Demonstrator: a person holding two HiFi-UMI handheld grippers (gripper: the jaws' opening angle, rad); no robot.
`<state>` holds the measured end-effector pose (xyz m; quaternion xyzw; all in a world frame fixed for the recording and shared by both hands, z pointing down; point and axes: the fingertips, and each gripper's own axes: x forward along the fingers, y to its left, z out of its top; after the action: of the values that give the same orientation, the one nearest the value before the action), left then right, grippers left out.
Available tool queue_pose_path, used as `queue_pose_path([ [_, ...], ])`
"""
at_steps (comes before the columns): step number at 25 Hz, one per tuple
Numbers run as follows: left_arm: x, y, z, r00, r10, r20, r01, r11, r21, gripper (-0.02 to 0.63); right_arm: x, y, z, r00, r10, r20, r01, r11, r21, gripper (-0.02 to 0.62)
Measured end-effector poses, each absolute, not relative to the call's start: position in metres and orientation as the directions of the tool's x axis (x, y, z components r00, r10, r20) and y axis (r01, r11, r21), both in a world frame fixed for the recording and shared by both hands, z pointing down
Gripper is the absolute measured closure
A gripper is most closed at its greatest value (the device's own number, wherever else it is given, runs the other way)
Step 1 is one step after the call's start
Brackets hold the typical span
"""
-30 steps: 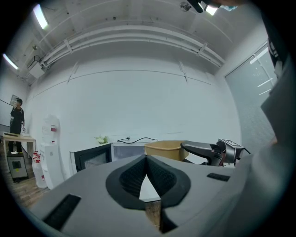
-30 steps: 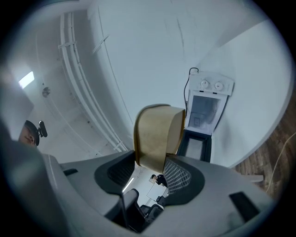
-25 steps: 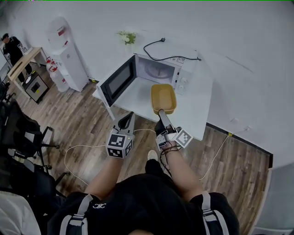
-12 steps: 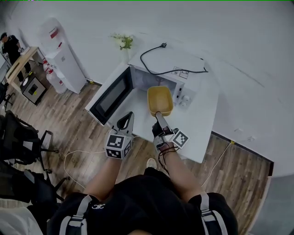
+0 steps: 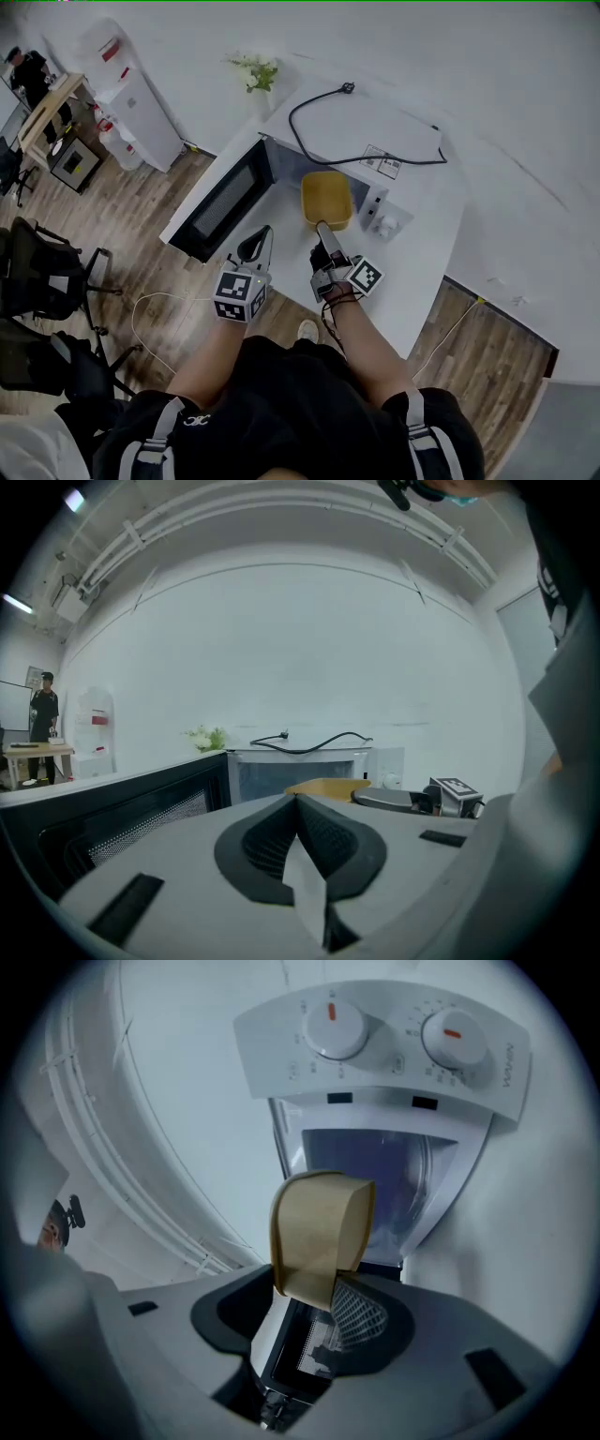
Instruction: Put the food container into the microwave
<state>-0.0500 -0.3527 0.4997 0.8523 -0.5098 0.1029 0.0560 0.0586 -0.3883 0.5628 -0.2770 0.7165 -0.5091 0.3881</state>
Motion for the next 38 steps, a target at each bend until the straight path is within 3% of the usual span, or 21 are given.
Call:
queue_pose_path([
  [19,-0.059,-0.466,0.512,0.555,-0.789,0.263,-0.821,-0.57,0.022,0.612,0.067,-0.524,0.612,-0.385,-0.902,-0.194,-0.039,0.226,-0.973,0.399],
  [38,-0.073,-0.505,0.512,0.633,-0.726,0.268,-0.763,-0.644,0.055,0.612,0.064,-0.574,0.647,-0.291,-0.954,-0.067,-0.06,0.089,-0.994,0.38],
])
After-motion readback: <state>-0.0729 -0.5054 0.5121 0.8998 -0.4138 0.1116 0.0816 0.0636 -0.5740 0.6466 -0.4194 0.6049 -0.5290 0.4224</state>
